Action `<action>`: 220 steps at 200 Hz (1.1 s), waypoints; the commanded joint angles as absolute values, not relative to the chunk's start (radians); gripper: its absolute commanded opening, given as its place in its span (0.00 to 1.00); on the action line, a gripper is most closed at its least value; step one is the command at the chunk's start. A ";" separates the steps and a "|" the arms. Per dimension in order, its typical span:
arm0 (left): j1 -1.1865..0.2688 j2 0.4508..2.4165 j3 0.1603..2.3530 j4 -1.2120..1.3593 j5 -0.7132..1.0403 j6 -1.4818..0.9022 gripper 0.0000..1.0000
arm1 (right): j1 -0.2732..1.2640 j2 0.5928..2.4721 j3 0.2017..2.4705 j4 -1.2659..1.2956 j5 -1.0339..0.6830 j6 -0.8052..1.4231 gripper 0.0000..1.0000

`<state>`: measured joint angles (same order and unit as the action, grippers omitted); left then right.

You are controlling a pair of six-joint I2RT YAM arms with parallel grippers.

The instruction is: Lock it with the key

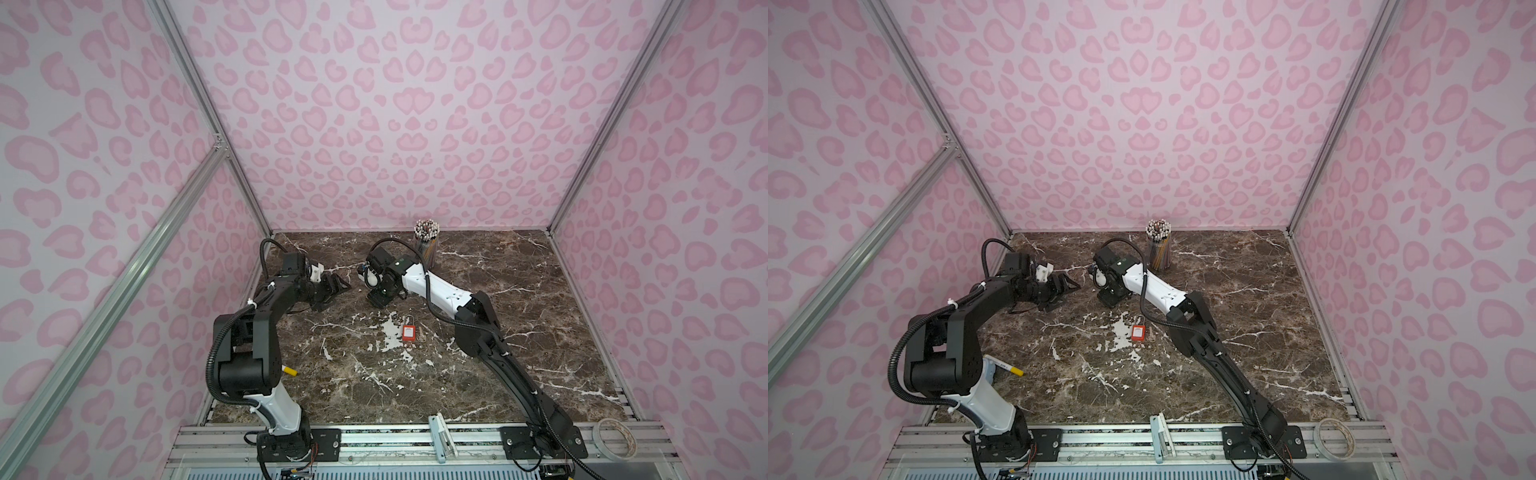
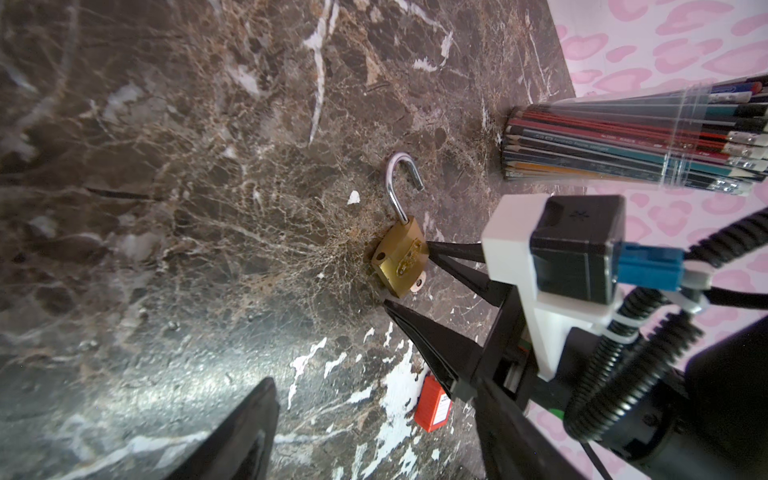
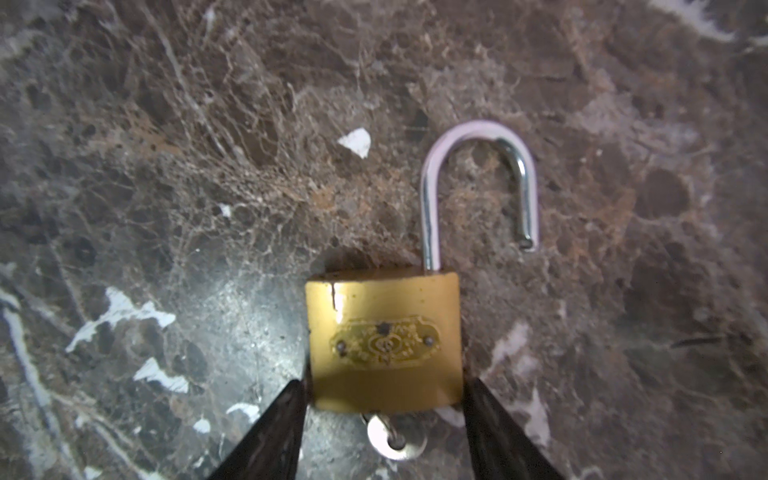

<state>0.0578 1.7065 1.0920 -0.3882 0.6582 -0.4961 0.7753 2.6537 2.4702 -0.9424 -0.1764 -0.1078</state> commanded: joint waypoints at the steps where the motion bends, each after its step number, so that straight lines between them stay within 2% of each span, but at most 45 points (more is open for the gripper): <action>1: 0.058 1.716 1.099 -0.365 0.676 -0.496 0.76 | 0.778 2.673 2.471 -0.922 -0.188 -0.103 0.63; 58: 0.058 1.727 1.094 -0.359 0.685 -0.497 0.76 | 0.779 2.693 2.471 -0.896 -0.187 -0.108 0.61; 121: 0.058 1.716 1.061 -0.328 0.695 -0.518 0.76 | 0.788 2.700 2.471 -0.927 -0.127 -0.130 0.41; 158: 0.059 1.702 1.056 -0.338 0.694 -0.510 0.76 | 0.787 2.673 2.470 -0.921 -0.152 -0.123 0.38; 183: 0.058 1.693 1.077 -0.340 0.737 -0.517 0.76 | 0.787 2.606 2.422 -0.886 -0.188 -0.111 0.38; 220: 0.060 1.661 1.116 -0.356 0.797 -0.539 0.76 | 0.779 2.405 2.176 -0.705 -0.246 -0.058 0.38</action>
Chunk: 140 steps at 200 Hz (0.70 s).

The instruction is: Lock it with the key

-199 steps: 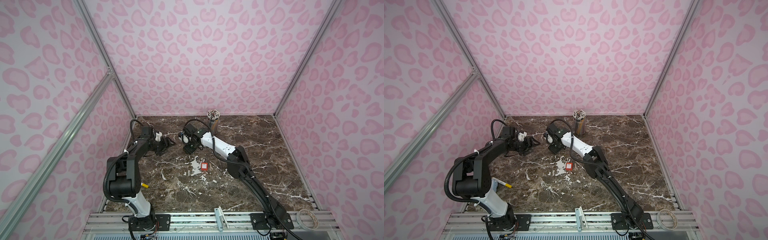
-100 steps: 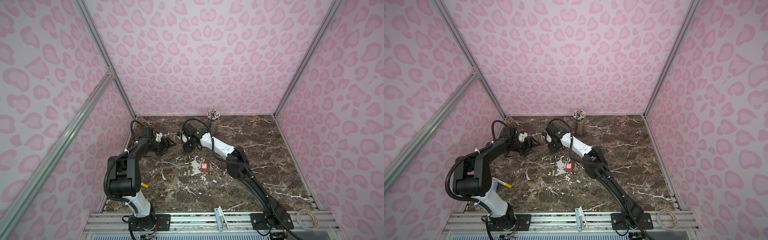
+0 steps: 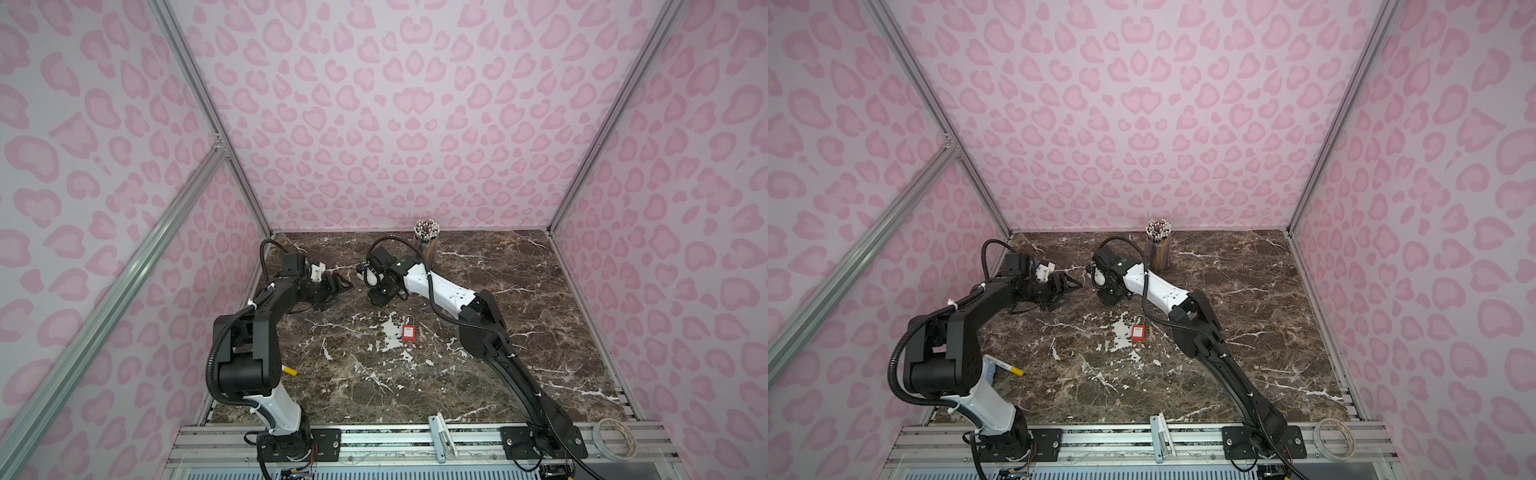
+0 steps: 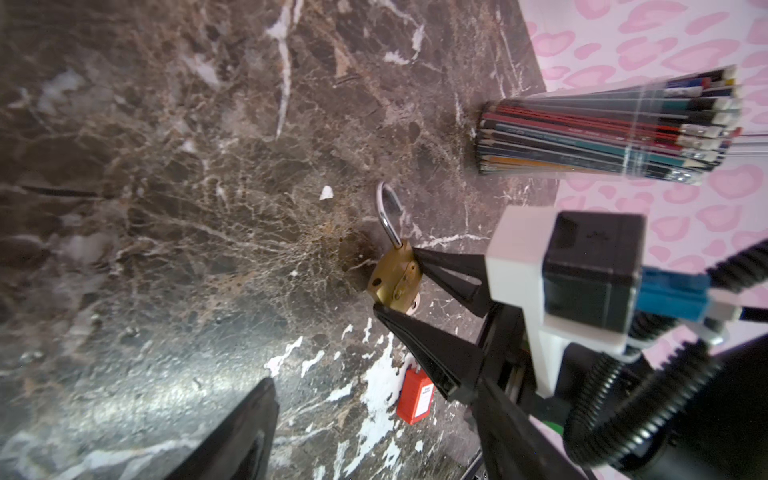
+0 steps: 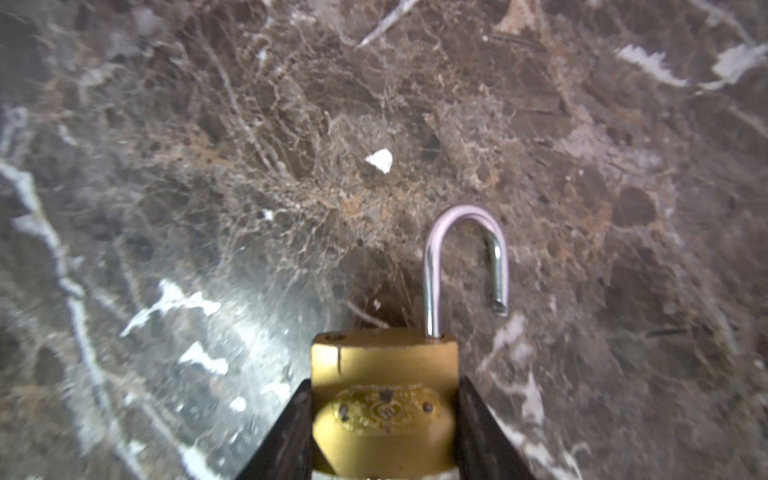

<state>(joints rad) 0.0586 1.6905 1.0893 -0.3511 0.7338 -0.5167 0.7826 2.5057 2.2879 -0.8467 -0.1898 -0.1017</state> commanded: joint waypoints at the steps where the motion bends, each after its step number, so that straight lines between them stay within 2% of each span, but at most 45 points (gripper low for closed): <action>1: 0.060 1.660 1.116 -0.356 0.799 -0.539 0.76 | 0.778 2.399 2.170 -0.700 -0.247 -0.056 0.38; 43: 0.059 1.597 1.144 -0.352 0.877 -0.596 0.77 | 0.764 2.218 2.017 -0.575 -0.388 0.018 0.37; 96: 0.054 1.517 1.150 -0.381 0.934 -0.604 0.75 | 0.772 2.119 1.966 -0.489 -0.455 0.069 0.37; 140: 0.035 1.461 1.126 -0.373 0.946 -0.606 0.65 | 0.782 2.126 2.021 -0.514 -0.493 0.063 0.37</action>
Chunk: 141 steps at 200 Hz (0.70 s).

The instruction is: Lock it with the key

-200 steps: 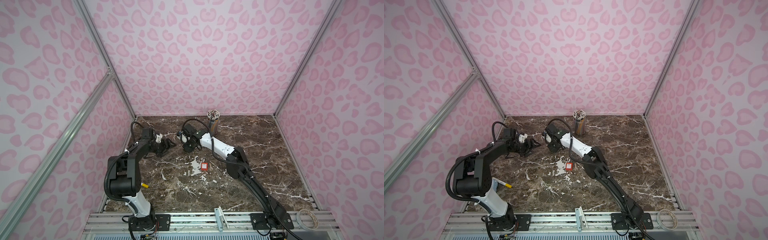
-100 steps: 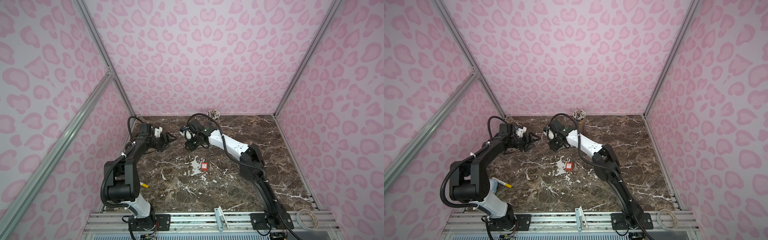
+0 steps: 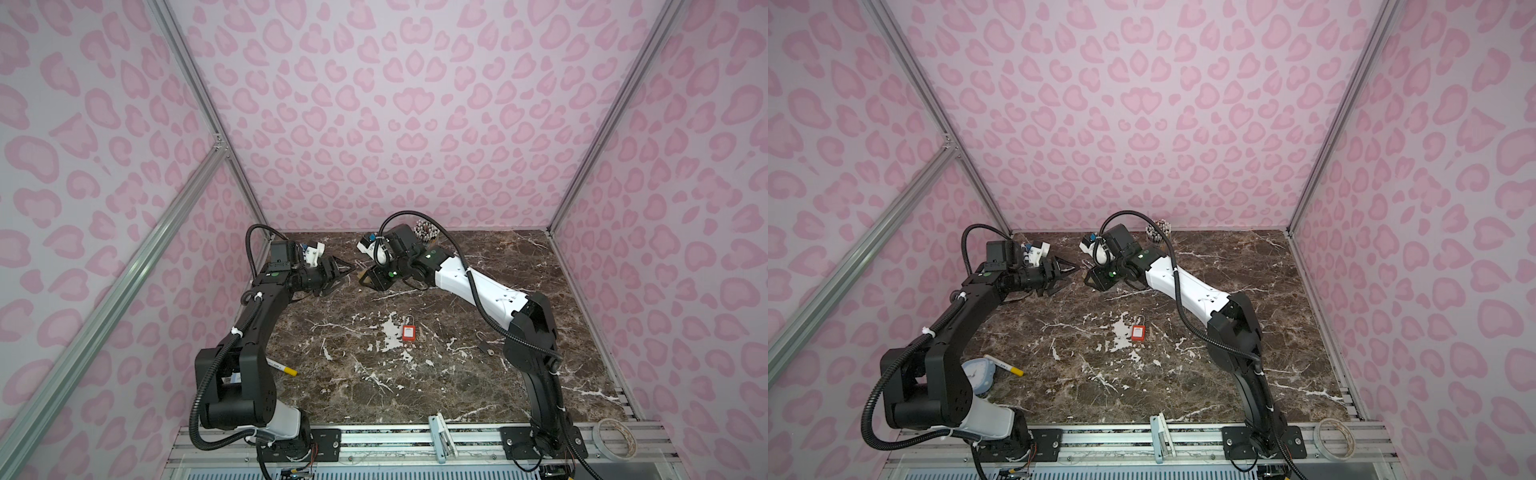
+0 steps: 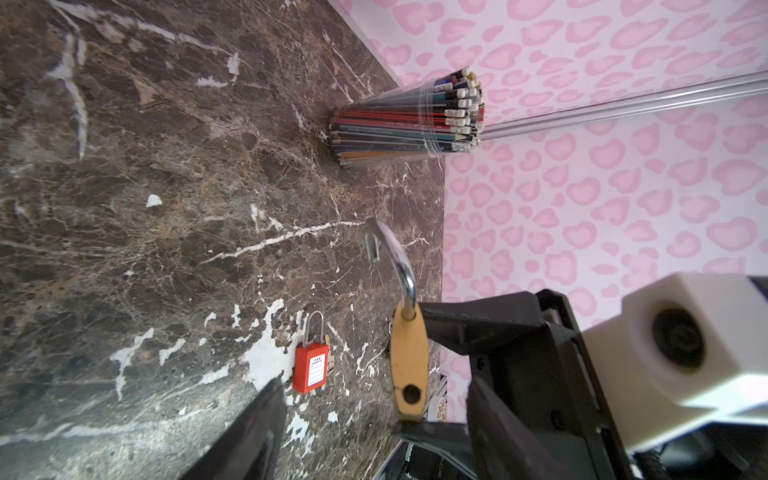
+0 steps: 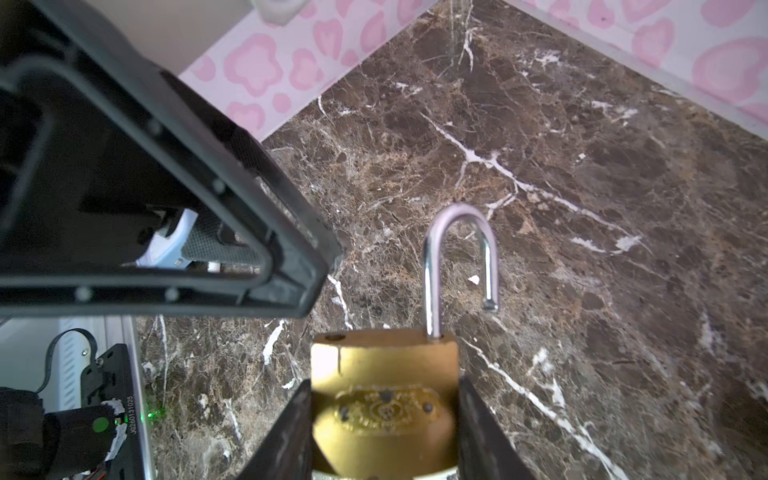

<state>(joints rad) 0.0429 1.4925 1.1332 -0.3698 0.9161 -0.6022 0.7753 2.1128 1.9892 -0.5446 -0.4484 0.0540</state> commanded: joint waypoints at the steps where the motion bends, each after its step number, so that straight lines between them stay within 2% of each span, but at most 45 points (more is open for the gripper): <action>1: 0.035 1.461 1.125 -0.373 0.946 -0.606 0.65 | 0.782 2.128 2.027 -0.517 -0.492 0.062 0.37; 34: 0.024 1.442 1.117 -0.369 0.945 -0.615 0.61 | 0.802 2.157 2.097 -0.570 -0.495 0.030 0.37; 60: 0.020 1.440 1.114 -0.367 0.942 -0.616 0.48 | 0.814 2.173 2.131 -0.594 -0.497 0.004 0.37; 95: 0.019 1.434 1.108 -0.358 0.939 -0.619 0.37 | 0.829 2.181 2.157 -0.634 -0.497 -0.024 0.37; 103: 0.019 1.436 1.105 -0.355 0.939 -0.618 0.30 | 0.830 2.180 2.157 -0.637 -0.496 -0.029 0.37; 141: 0.019 1.437 1.104 -0.348 0.936 -0.621 0.14 | 0.830 2.184 2.167 -0.653 -0.508 -0.040 0.40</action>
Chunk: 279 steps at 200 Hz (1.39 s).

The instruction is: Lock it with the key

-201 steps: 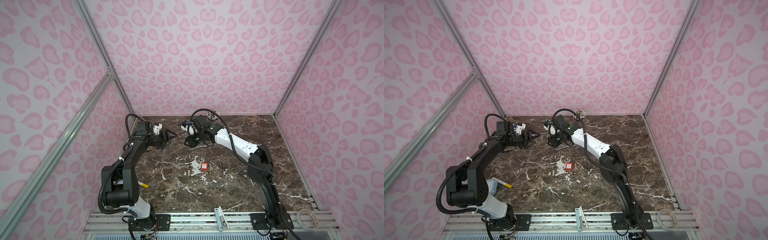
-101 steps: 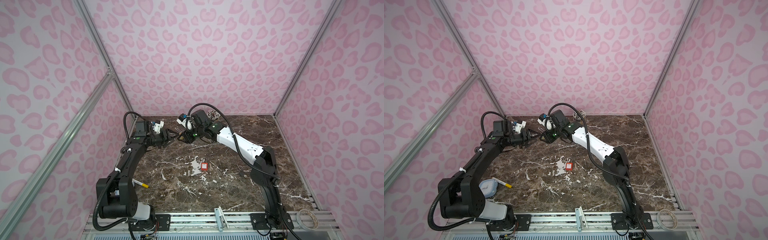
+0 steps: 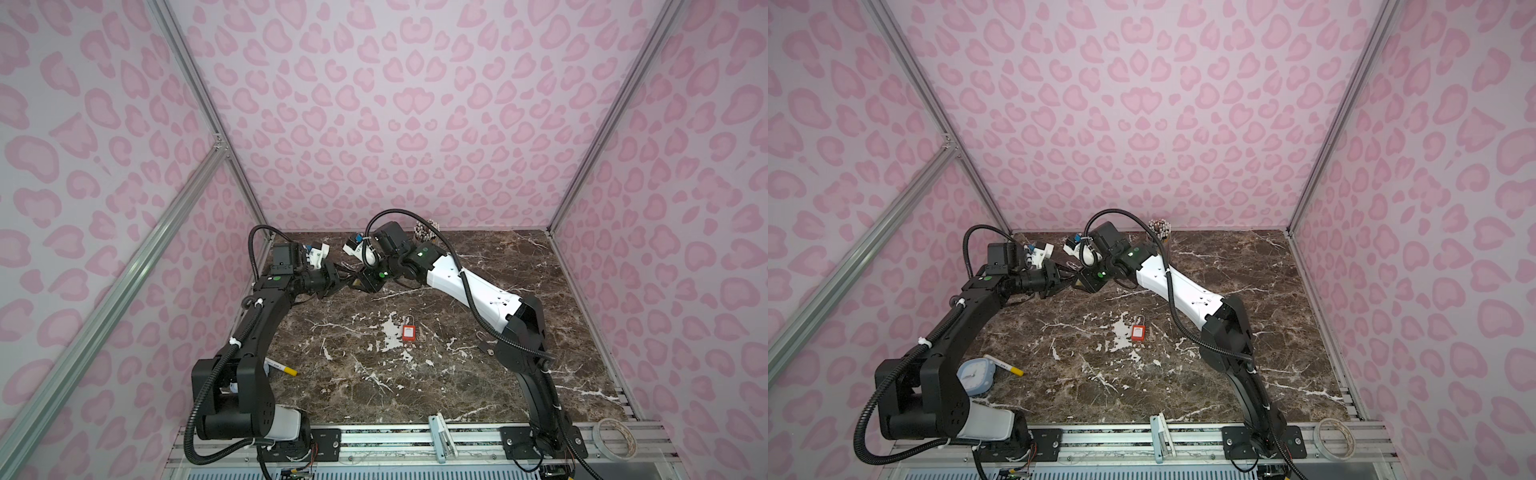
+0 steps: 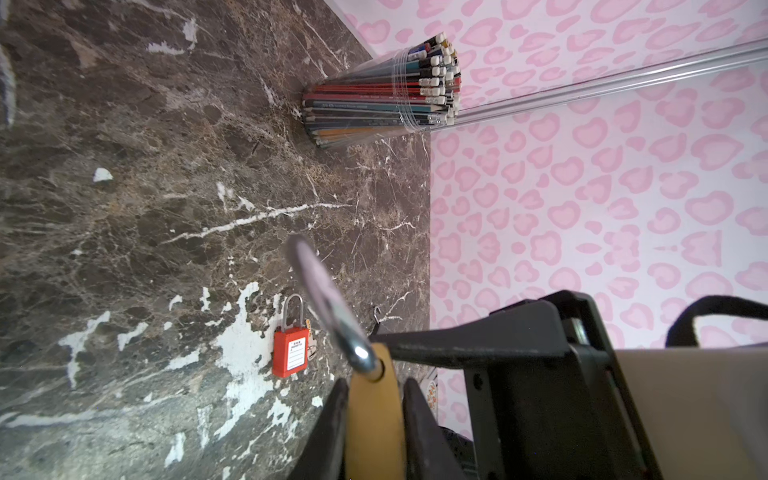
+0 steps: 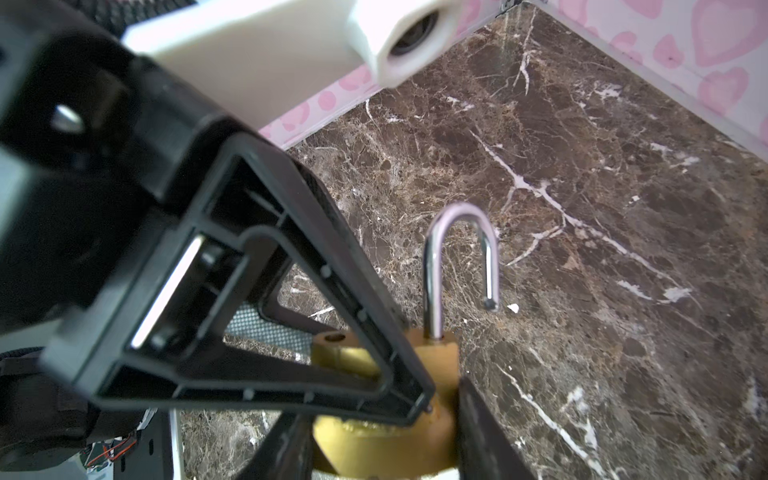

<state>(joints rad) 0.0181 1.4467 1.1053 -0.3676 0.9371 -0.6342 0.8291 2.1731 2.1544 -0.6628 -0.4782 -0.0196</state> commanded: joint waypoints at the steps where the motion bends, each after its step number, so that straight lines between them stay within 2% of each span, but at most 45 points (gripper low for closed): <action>1: 0.019 1.437 1.103 -0.348 0.936 -0.621 0.14 | 0.830 2.184 2.169 -0.653 -0.509 -0.041 0.41; 23: 0.019 1.425 1.109 -0.345 0.933 -0.624 0.05 | 0.830 2.182 2.175 -0.666 -0.515 -0.037 0.65; 47: 0.020 1.409 1.115 -0.329 0.921 -0.631 0.04 | 0.823 2.156 2.153 -0.656 -0.506 -0.023 0.76; 58: 0.020 1.397 1.113 -0.305 0.917 -0.638 0.04 | 0.815 2.128 2.124 -0.637 -0.503 -0.008 0.78; 92: 0.018 1.338 1.096 -0.105 0.923 -0.697 0.04 | 0.767 1.942 1.897 -0.387 -0.503 0.144 0.79; 119: 0.018 1.302 1.123 0.039 0.907 -0.771 0.04 | 0.711 1.786 1.674 -0.031 -0.566 0.397 0.77; 146: 0.019 1.284 1.113 0.352 0.902 -0.948 0.04 | 0.687 1.729 1.543 0.260 -0.626 0.649 0.75; 184: 0.004 1.296 1.163 0.592 0.912 -1.110 0.04 | 0.669 1.715 1.494 0.531 -0.646 0.890 0.70; 247: -0.054 1.299 1.226 0.664 0.919 -1.162 0.04 | 0.681 1.800 1.517 0.844 -0.679 1.164 0.58; 279: -0.056 1.307 1.219 0.697 0.911 -1.202 0.04 | 0.707 1.807 1.517 0.877 -0.680 1.175 0.54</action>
